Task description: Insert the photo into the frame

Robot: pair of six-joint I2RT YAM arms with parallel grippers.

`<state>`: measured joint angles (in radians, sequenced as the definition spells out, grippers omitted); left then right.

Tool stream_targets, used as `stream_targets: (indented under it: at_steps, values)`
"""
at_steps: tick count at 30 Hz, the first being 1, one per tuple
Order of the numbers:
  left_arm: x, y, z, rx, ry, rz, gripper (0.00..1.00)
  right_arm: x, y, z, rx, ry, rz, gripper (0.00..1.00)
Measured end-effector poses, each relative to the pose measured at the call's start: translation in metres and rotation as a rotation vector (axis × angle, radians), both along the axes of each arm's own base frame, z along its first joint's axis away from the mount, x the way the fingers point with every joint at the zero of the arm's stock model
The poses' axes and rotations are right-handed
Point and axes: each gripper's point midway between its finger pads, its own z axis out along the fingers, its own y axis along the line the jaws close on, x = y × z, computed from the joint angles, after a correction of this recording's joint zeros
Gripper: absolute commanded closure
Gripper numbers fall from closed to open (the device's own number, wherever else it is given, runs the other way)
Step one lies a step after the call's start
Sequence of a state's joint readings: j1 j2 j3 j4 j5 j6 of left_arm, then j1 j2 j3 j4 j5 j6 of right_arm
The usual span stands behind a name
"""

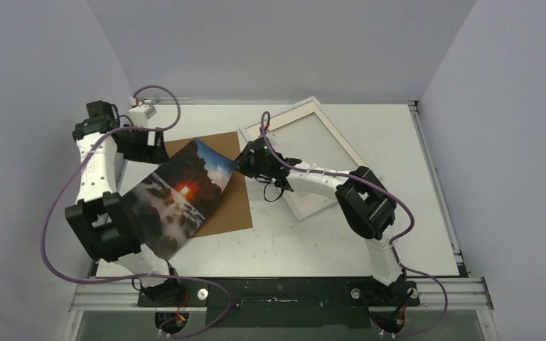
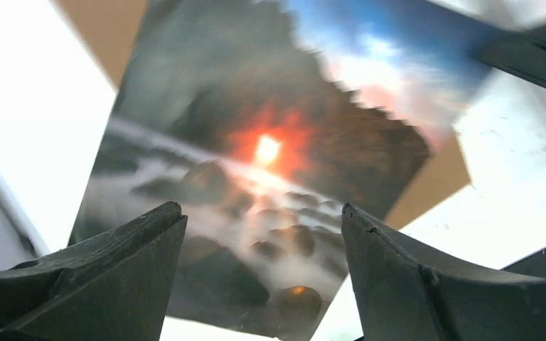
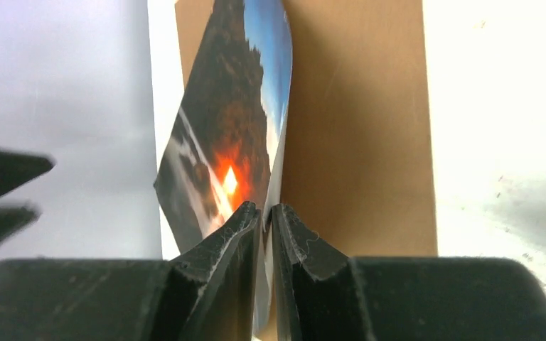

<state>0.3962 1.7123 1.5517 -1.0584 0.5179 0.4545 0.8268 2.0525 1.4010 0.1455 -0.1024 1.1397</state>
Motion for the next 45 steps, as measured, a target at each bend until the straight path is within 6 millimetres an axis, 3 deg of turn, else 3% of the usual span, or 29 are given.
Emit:
stream_targets:
  at_steps: [2,5,8,10,12,14,16,17,19,25,28,32,41,45]
  values:
    - [0.001,-0.036,0.033,0.017,-0.095,-0.095,0.02,0.012,-0.004,0.011,-0.016,-0.008,-0.042,0.85]
    - [-0.012,-0.109,0.08,0.055,-0.258,-0.292,0.04,0.029,-0.009,0.05,0.006,-0.054,-0.113,0.85]
    - [-0.045,-0.175,0.113,0.076,-0.409,-0.487,0.04,0.038,-0.021,0.107,0.066,-0.124,-0.185,0.85]
    - [-0.061,-0.187,0.118,0.095,-0.442,-0.528,0.03,0.042,-0.026,0.142,0.111,-0.169,-0.213,0.84]
    - [-0.063,-0.184,0.112,0.125,-0.435,-0.516,0.02,0.044,-0.029,0.176,0.157,-0.213,-0.228,0.75]
    - [-0.06,-0.174,0.094,0.148,-0.394,-0.478,0.02,0.044,-0.034,0.196,0.182,-0.239,-0.236,0.71]
    - [-0.058,-0.155,0.062,0.167,-0.314,-0.42,0.01,0.04,-0.043,0.193,0.172,-0.236,-0.24,0.64]
    - [-0.059,-0.142,0.046,0.181,-0.265,-0.383,0.0,0.037,-0.048,0.182,0.152,-0.223,-0.24,0.59]
    - [-0.058,-0.115,0.024,0.211,-0.189,-0.304,0.08,0.032,-0.056,0.152,0.09,-0.185,-0.236,0.48]
    - [-0.018,-0.023,-0.008,0.318,-0.072,-0.086,0.21,0.016,-0.065,0.048,-0.105,-0.044,-0.168,0.2]
    - [-0.002,0.012,-0.021,0.355,-0.03,-0.015,0.25,0.004,-0.068,0.016,-0.154,0.006,-0.142,0.12]
    - [0.007,0.054,-0.046,0.459,0.029,0.059,0.27,-0.003,-0.064,-0.004,-0.181,0.033,-0.117,0.09]
    - [0.008,0.113,-0.106,0.597,0.153,0.154,0.34,0.001,-0.054,-0.039,-0.237,0.058,-0.102,0.03]
    - [0.002,0.129,-0.129,0.616,0.213,0.183,0.35,0.003,-0.051,-0.058,-0.266,0.077,-0.099,0.03]
